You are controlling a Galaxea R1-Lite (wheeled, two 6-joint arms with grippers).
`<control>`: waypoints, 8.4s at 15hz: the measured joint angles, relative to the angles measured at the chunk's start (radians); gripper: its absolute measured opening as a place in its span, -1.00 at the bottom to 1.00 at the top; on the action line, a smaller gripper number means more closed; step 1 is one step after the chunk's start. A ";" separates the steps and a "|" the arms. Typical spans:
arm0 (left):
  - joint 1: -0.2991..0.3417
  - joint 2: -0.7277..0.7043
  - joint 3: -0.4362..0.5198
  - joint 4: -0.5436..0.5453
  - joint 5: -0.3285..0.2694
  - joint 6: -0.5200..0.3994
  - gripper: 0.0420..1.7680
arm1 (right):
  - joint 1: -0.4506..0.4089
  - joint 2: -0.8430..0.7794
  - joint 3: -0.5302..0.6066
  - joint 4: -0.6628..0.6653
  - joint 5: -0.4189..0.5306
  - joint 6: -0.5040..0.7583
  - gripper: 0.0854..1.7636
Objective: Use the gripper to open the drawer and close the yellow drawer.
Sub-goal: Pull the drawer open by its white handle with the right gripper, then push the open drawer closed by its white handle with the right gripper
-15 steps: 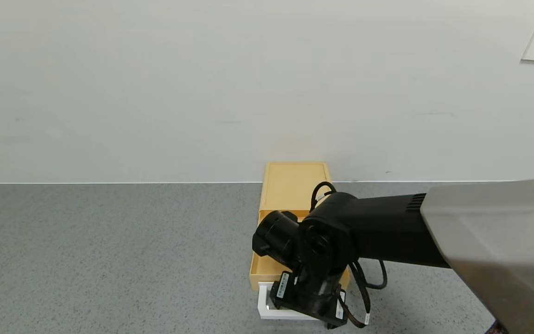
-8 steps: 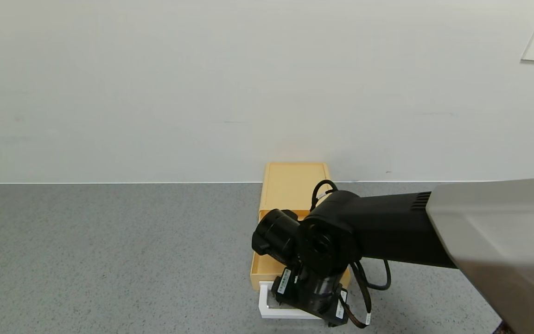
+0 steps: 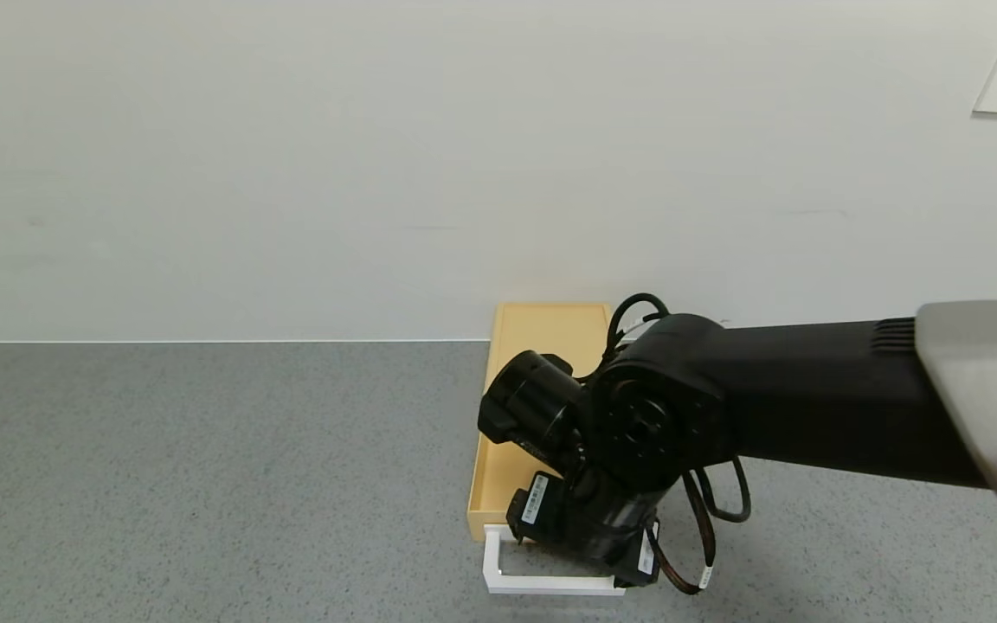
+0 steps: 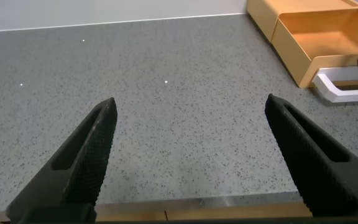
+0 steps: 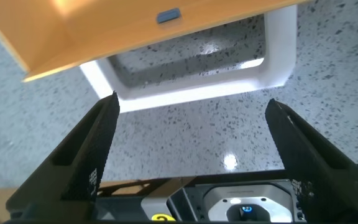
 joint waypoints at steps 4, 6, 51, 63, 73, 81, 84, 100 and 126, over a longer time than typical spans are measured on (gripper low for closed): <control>0.000 0.000 0.000 0.000 0.000 0.000 0.94 | -0.023 -0.105 0.013 0.002 -0.042 -0.131 0.94; 0.000 0.000 0.000 0.000 0.000 0.000 0.94 | -0.054 -0.163 0.032 -0.007 -0.038 -0.232 0.94; 0.000 0.000 0.000 0.000 0.000 0.000 0.94 | -0.168 -0.481 0.492 -0.339 0.144 -1.232 0.94; 0.001 0.000 0.000 0.000 0.000 0.000 0.94 | 0.027 -0.183 0.316 -0.280 0.032 -1.134 0.94; 0.000 0.000 0.000 0.000 0.000 0.000 0.94 | 0.051 -0.063 0.211 -0.195 0.011 -1.049 0.94; 0.000 0.000 0.000 0.000 0.000 0.000 0.94 | 0.051 -0.023 0.195 -0.202 -0.047 -1.004 0.94; 0.000 0.000 0.000 0.000 0.000 0.000 0.94 | 0.051 -0.012 0.189 -0.204 -0.051 -0.974 0.94; 0.000 0.000 0.000 0.000 0.000 0.000 0.94 | 0.052 0.040 0.177 -0.253 -0.155 -0.945 0.94; 0.000 0.000 0.000 0.000 0.000 0.000 0.94 | -0.082 0.134 -0.033 -0.253 -0.155 -1.033 0.94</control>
